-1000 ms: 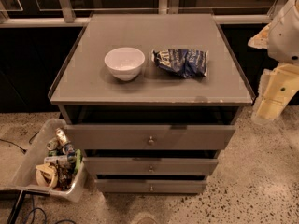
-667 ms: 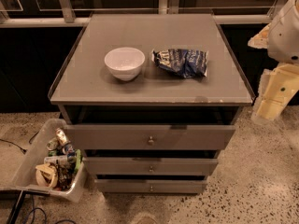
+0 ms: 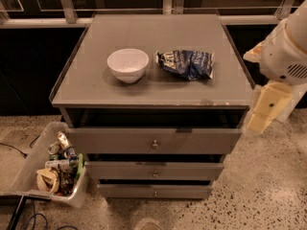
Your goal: Open top drawer
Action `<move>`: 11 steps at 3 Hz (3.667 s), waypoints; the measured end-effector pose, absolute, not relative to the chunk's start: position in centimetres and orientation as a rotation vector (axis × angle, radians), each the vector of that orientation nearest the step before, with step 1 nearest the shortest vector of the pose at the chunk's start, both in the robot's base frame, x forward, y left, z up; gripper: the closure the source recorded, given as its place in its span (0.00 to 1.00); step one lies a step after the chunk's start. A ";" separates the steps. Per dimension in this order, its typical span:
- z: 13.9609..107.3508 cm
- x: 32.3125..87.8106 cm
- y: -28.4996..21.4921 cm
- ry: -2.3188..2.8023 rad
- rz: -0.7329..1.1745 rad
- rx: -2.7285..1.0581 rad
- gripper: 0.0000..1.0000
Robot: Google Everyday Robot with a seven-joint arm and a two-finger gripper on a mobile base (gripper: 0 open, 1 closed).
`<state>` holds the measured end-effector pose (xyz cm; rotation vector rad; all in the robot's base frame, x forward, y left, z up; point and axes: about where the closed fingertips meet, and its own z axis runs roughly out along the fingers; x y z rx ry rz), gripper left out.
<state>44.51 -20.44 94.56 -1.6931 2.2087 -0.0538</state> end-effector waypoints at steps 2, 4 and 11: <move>86.6 46.3 -18.5 2.098 -0.017 -1.660 0.00; 84.8 45.7 -18.1 2.100 0.036 -1.676 0.00; 69.5 50.2 -16.1 1.960 0.204 -1.619 0.00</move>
Offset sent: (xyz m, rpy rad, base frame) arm 0.0228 0.0279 -0.0878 0.1340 -0.1044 0.0533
